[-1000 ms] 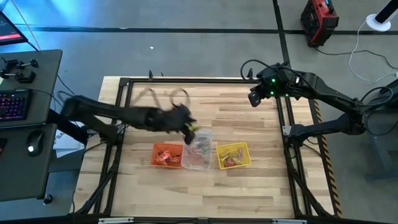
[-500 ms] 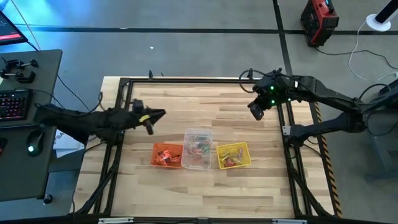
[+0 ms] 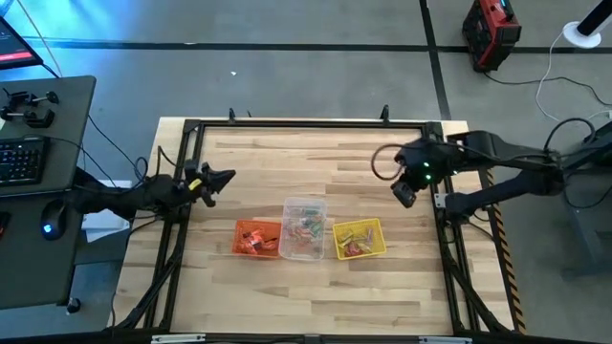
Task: Sort candy by brand, put in halloween buckets
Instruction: Return to Home Position
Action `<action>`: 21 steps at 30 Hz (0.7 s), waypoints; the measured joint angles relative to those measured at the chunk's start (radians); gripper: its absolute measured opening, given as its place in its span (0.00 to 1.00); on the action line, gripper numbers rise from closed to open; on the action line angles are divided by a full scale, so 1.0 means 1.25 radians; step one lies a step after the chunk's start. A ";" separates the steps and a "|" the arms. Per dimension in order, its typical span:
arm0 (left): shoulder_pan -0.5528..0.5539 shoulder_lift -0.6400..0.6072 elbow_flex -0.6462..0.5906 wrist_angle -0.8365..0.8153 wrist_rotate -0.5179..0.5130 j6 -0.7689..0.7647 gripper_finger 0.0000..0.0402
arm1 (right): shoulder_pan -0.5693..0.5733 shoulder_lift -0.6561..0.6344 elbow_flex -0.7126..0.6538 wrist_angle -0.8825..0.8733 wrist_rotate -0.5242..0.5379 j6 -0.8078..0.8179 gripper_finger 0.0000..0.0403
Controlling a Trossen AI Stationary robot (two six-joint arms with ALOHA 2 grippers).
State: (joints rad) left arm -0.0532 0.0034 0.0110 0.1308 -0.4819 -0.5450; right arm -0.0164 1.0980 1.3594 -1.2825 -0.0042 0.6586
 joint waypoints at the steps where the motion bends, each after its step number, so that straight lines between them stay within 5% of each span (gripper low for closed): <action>1: 0.000 -0.001 0.001 -0.015 -0.001 -0.003 0.00 | 0.016 -0.008 0.000 -0.003 0.010 0.019 0.00; 7: 0.001 0.002 0.002 -0.051 -0.007 -0.013 0.00 | 0.116 -0.094 -0.016 -0.013 0.087 0.131 0.00; 10: 0.001 0.004 0.002 -0.050 -0.018 -0.006 0.00 | 0.155 -0.180 -0.115 0.047 0.094 0.187 0.00; 15: 0.001 0.005 0.002 -0.051 -0.017 0.026 0.00 | 0.175 -0.341 -0.419 0.385 0.055 0.159 0.00; 21: 0.001 0.005 0.002 -0.051 -0.016 0.021 0.00 | 0.063 -0.457 -0.684 0.713 0.004 -0.015 0.00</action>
State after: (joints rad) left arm -0.0517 0.0093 0.0132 0.0671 -0.5014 -0.5190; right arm 0.0624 0.5268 0.5038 -0.3911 0.0008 0.6405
